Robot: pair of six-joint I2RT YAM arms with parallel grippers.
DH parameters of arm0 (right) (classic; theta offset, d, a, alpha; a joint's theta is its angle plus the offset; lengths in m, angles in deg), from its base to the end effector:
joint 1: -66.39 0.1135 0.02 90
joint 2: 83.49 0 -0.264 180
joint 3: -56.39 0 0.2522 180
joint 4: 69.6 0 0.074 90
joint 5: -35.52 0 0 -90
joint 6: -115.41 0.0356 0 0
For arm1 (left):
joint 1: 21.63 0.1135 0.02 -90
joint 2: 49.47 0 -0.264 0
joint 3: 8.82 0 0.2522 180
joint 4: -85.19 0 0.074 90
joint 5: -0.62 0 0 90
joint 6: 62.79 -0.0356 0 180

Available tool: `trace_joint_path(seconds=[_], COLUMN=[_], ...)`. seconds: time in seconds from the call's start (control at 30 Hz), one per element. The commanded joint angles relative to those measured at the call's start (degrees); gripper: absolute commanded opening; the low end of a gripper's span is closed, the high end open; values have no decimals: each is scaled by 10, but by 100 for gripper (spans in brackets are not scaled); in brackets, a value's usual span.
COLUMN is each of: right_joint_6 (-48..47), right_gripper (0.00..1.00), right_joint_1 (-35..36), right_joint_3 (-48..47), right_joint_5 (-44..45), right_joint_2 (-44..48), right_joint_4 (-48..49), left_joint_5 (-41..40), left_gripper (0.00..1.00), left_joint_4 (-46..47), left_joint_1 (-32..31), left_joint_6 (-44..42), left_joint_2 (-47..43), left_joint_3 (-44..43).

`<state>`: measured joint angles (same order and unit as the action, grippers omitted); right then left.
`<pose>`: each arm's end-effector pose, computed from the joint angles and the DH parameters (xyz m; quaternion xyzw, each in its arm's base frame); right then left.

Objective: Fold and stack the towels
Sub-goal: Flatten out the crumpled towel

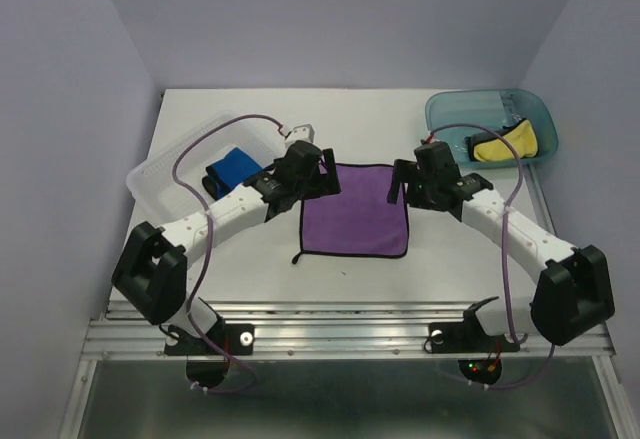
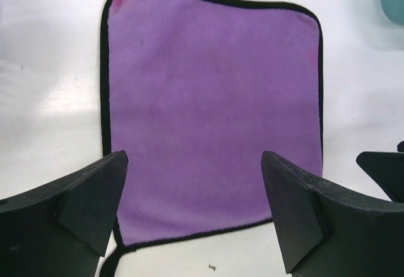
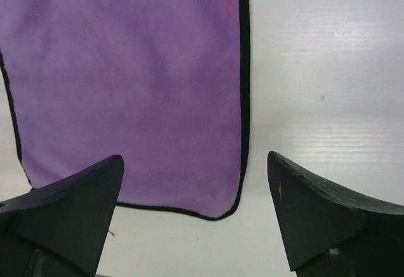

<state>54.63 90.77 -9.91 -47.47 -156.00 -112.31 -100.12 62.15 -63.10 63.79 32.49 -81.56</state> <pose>0.2415 0.1047 0.2556 0.0609 0.9329 0.1068 0.3384 0.2473 -0.2097 0.2763 -0.0080 0.8730 -0.2390 0.4251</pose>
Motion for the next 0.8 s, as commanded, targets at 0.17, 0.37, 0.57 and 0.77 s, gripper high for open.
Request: trace_joint_path(seconds=[0.17, 0.37, 0.57, 0.77], right_joint_6=[-18, -17, -16, -10], right_gripper=[100, 100, 100, 100], right_joint_1=[-9, -9, -7, -5], right_joint_3=[-75, 2, 103, 136], right_joint_5=[41, -19, -99, -126], right_joint_2=[-94, -42, -18, -24], right_joint_4=[-8, -25, -8, 21], left_joint_5=[-39, 22, 49, 36], left_gripper=[99, 99, 99, 89], left_joint_4=[-66, -22, 14, 44], left_joint_1=[17, -2, -19, -22], left_joint_6=[-35, 26, 70, 82], left_joint_2=[100, -2, -54, -20], left_joint_3=[-103, 58, 198, 214])
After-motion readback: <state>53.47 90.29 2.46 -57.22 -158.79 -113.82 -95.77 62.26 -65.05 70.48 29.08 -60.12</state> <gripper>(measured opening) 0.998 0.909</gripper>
